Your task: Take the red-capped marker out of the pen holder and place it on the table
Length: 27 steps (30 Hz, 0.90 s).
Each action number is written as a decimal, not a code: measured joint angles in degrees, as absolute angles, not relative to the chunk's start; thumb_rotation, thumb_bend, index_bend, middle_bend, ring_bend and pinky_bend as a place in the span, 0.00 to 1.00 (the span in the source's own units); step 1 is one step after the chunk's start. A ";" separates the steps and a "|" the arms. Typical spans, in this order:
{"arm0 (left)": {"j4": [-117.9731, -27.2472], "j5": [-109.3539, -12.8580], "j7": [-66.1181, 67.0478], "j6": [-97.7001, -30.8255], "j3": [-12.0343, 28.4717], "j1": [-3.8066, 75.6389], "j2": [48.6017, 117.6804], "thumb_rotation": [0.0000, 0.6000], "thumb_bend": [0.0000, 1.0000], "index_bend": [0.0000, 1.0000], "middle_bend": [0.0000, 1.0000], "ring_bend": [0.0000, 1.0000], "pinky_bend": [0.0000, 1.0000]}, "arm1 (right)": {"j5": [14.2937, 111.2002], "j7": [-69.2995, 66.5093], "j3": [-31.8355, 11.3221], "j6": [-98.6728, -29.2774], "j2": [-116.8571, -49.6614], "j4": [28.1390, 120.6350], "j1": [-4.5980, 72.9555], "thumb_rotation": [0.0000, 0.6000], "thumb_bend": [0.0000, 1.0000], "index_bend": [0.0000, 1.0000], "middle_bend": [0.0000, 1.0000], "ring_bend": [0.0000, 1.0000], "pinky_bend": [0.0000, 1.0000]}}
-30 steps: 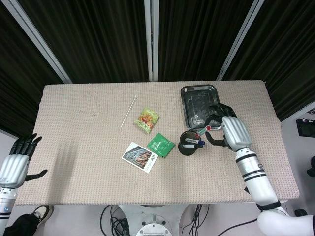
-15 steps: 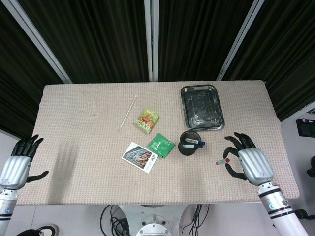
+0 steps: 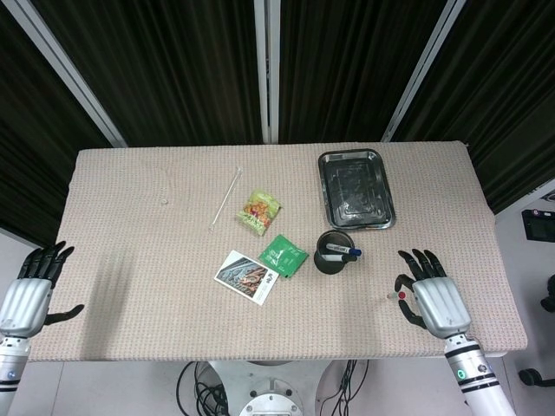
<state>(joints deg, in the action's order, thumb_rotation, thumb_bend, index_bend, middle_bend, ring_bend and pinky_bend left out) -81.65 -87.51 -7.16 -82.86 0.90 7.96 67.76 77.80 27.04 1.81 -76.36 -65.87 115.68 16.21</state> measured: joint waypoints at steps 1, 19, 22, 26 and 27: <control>-81.64 -87.50 -7.21 -82.84 0.90 7.95 67.67 1.00 0.10 0.08 0.00 0.00 0.00 | 77.39 27.45 1.58 -76.26 -67.15 114.70 16.20 1.00 0.37 0.79 0.08 0.00 0.00; -81.66 -87.28 -7.37 -82.69 1.11 7.90 67.41 1.00 0.10 0.08 0.00 0.00 0.00 | 75.41 26.18 -1.12 -69.24 -76.51 108.93 19.78 1.00 0.20 0.00 0.00 0.00 0.00; -81.75 -87.31 -7.26 -82.57 1.15 8.00 67.37 1.00 0.10 0.08 0.00 0.00 0.00 | 77.79 24.25 -1.27 -69.95 -76.59 108.81 19.79 1.00 0.20 0.00 0.00 0.00 0.00; -81.95 -87.34 -7.09 -82.52 1.23 8.11 67.30 1.00 0.10 0.08 0.00 0.00 0.00 | 80.82 21.17 -1.32 -72.37 -74.83 109.62 18.97 1.00 0.19 0.00 0.00 0.00 0.00; -82.00 -87.38 -7.03 -82.51 1.23 8.14 67.30 1.00 0.10 0.08 0.00 0.00 0.00 | 81.41 20.68 -1.29 -73.17 -74.22 109.86 18.62 1.00 0.19 0.00 0.00 0.00 0.00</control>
<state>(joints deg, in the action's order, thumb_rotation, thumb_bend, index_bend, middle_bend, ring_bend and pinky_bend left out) -82.00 -87.38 -7.03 -82.51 1.23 8.14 67.30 81.41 20.68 -1.29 -73.17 -74.22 109.86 18.62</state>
